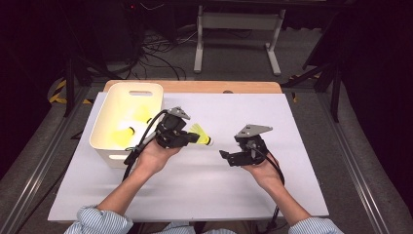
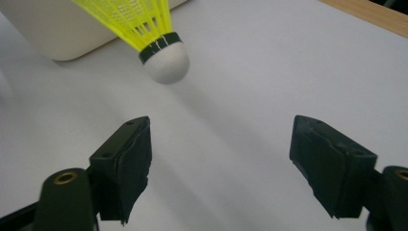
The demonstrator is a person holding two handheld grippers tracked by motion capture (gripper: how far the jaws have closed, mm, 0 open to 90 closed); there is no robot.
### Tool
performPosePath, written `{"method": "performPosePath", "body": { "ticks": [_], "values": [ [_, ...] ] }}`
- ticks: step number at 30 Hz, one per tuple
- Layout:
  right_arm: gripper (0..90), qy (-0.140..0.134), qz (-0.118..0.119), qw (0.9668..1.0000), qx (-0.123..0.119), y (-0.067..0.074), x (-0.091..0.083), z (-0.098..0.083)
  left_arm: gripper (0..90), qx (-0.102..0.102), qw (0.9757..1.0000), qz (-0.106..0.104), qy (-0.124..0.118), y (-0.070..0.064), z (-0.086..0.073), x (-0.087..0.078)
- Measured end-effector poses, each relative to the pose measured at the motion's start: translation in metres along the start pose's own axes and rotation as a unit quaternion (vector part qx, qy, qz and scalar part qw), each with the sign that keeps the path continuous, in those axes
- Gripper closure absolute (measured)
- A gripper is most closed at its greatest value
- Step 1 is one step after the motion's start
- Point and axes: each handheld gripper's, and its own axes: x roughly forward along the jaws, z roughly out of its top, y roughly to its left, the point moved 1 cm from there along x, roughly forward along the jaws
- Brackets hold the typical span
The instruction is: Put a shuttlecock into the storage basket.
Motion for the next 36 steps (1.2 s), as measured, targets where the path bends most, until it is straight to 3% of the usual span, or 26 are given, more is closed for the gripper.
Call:
{"method": "performPosePath", "body": {
  "ticks": [16,36],
  "values": [
    [18.2,-0.034,-0.025,0.9983,0.039,-0.011,-0.023,-0.034,89.7,-0.002,0.9999,0.015,-0.007,0.003,0.003,-0.014],
    [17.8,-0.053,-0.045,0.9957,0.063,-0.009,-0.034,-0.066,89.7,-0.008,0.9994,0.026,-0.021,0.010,0.006,-0.033]
  ]
}}
